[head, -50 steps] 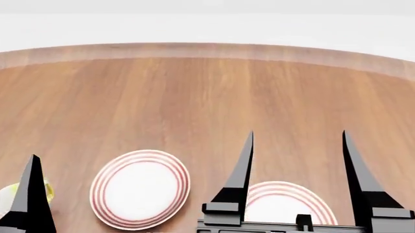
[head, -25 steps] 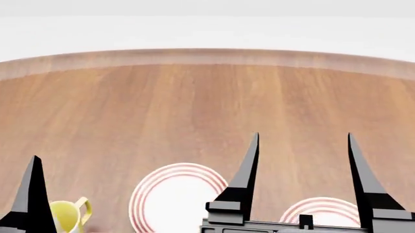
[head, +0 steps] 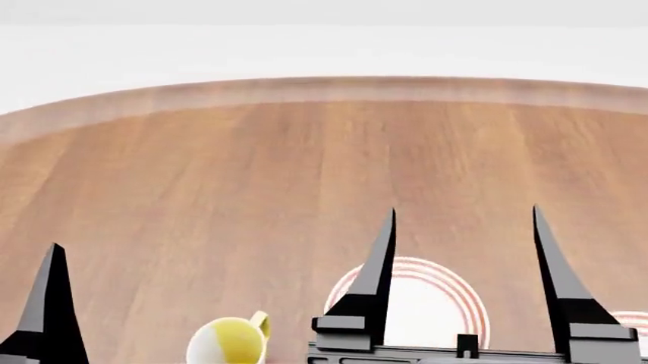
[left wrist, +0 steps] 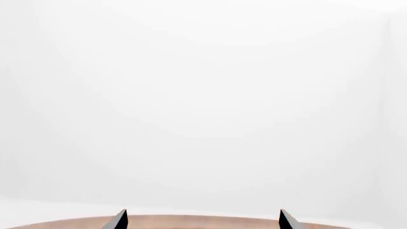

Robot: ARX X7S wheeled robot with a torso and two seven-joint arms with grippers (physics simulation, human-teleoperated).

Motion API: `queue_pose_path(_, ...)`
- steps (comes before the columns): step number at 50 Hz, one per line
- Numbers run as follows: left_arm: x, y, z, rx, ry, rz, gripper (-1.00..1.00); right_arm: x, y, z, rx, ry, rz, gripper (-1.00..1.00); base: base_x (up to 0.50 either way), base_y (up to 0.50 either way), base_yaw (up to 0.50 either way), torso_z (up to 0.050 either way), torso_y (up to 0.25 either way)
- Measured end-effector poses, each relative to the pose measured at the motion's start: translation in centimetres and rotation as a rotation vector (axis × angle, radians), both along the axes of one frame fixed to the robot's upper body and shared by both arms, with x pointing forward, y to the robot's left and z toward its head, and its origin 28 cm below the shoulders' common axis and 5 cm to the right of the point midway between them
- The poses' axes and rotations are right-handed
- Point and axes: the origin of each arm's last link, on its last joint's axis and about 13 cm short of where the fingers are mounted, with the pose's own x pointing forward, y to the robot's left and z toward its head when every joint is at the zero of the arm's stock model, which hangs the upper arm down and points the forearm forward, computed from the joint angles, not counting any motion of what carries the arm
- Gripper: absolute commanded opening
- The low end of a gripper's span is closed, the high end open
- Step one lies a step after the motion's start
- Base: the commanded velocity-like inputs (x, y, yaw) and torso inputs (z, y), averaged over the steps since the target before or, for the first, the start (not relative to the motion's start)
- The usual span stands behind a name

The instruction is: Put the white mug on the left plate.

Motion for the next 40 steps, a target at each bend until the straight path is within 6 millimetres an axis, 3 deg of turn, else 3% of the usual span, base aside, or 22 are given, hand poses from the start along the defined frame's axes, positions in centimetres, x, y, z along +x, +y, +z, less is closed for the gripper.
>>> queue_pose_path(9,0.01,0.06,0.06,0.000,0.000,0.001,1.00,-0.11,-0.02,0.06,0.014,-0.021,-0.005,1.00,0.00,0.00,0.00,0.000,0.000)
queue_pose_path(40,-0.08,0.01,0.11,-0.005,0.003,-0.014,1.00,-0.53,-0.25,0.35,0.083,-0.066,0.007,1.00,0.00,0.00,-0.50,0.000,0.000)
